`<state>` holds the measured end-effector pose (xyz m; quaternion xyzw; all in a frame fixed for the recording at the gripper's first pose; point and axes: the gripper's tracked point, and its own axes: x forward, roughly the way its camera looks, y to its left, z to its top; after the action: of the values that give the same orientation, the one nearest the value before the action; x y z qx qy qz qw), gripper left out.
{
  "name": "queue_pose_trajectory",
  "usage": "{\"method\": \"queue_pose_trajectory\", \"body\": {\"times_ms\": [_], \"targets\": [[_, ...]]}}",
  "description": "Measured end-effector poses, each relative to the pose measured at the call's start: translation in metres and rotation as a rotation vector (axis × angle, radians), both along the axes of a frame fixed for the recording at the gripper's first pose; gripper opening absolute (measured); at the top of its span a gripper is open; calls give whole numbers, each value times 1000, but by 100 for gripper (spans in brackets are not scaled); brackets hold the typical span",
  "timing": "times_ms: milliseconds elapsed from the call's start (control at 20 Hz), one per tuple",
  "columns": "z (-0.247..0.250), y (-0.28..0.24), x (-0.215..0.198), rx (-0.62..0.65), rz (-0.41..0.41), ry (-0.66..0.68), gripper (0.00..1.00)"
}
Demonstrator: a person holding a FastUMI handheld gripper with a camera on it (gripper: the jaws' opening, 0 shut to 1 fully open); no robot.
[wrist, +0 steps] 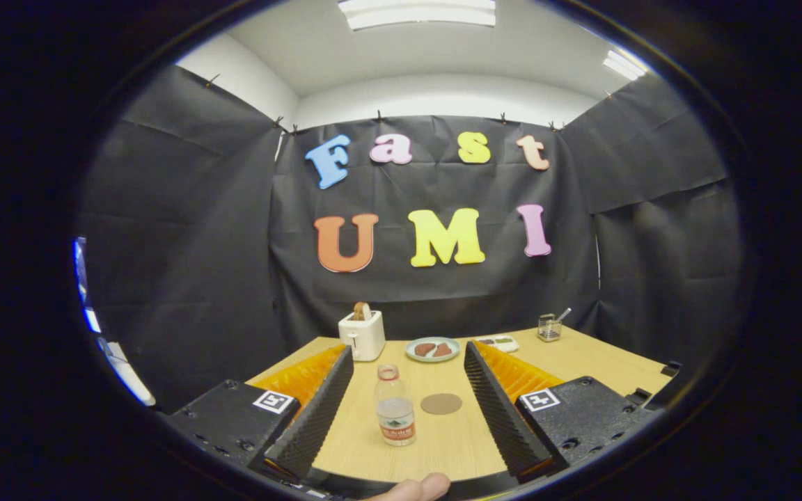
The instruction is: Take the bottle from table, then pour the juice into the cup, finally place the bottle on the coaster
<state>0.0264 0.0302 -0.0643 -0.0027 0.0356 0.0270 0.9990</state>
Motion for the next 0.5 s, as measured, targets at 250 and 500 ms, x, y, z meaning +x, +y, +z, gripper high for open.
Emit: {"method": "queue_pose_trajectory", "body": {"times_ms": [250, 500], "targets": [[-10, 11, 17, 20, 3, -5, 100], [-38, 13, 34, -54, -24, 12, 100]]}}
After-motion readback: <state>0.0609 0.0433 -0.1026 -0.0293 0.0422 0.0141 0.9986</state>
